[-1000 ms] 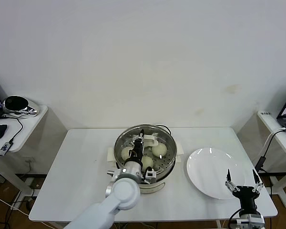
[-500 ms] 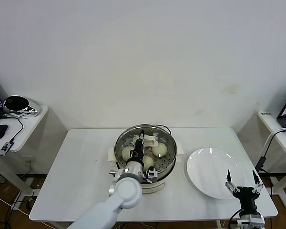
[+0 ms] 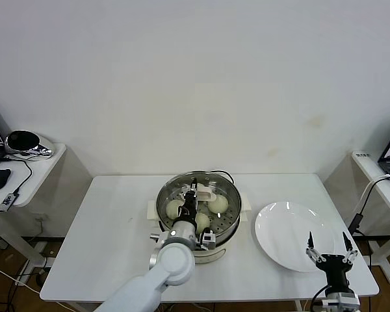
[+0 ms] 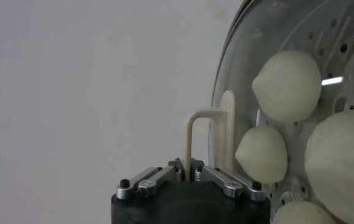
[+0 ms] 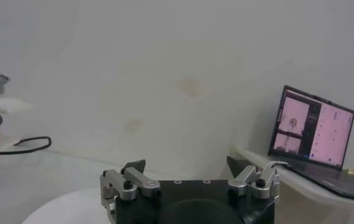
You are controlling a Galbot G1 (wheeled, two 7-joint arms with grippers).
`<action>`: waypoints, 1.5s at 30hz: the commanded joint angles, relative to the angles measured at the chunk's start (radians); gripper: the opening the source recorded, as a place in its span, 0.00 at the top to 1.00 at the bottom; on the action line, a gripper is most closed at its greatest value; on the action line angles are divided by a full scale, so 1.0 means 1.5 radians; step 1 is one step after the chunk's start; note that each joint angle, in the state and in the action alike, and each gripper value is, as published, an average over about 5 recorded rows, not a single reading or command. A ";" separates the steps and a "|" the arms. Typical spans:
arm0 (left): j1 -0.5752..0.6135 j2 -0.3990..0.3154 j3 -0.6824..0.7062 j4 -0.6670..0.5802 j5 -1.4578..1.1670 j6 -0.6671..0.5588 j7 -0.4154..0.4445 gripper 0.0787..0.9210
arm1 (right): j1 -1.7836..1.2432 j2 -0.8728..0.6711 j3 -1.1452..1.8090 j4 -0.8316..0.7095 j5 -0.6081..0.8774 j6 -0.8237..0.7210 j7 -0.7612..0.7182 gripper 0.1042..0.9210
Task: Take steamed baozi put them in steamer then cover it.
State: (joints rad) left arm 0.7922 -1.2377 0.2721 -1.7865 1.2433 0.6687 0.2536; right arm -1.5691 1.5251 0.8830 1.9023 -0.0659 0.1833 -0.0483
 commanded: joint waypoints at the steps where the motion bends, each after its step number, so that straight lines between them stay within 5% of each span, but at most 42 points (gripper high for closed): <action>1: 0.006 -0.003 -0.002 -0.002 -0.004 -0.002 -0.001 0.92 | -0.001 0.000 0.000 0.001 0.000 0.001 0.000 0.12; 7: 0.026 0.005 -0.010 -0.044 -0.014 -0.002 -0.001 0.88 | -0.001 0.000 -0.001 0.002 -0.001 0.000 0.000 0.12; 17: 0.195 0.092 -0.089 -0.248 -0.083 -0.023 -0.046 0.55 | -0.001 -0.001 0.000 -0.002 -0.001 0.000 0.000 0.12; 24: 0.460 0.124 -0.349 -0.386 -0.435 -0.158 -0.248 0.30 | -0.004 -0.004 -0.002 -0.003 -0.001 0.002 -0.002 0.12; 28: 0.578 0.085 -0.546 -0.343 -0.778 -0.358 -0.356 0.17 | -0.005 -0.006 -0.011 -0.002 -0.002 0.000 -0.007 0.12; 31: 0.641 0.072 -0.606 -0.312 -0.925 -0.404 -0.371 0.13 | -0.012 -0.011 -0.025 -0.002 0.001 -0.001 -0.010 0.12; 37: 0.728 0.063 -0.585 -0.265 -1.070 -0.503 -0.353 0.12 | -0.052 -0.044 -0.082 0.003 0.041 -0.001 -0.029 0.12; 45: 0.701 -0.001 -0.548 -0.173 -1.073 -0.558 -0.310 0.12 | -0.102 -0.065 -0.152 0.016 0.095 0.013 -0.050 0.12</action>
State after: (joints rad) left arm 1.6863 -1.1553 -0.4516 -2.1632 -0.0070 0.0742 -0.1862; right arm -1.6434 1.4659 0.7733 1.9109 -0.0072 0.1903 -0.0961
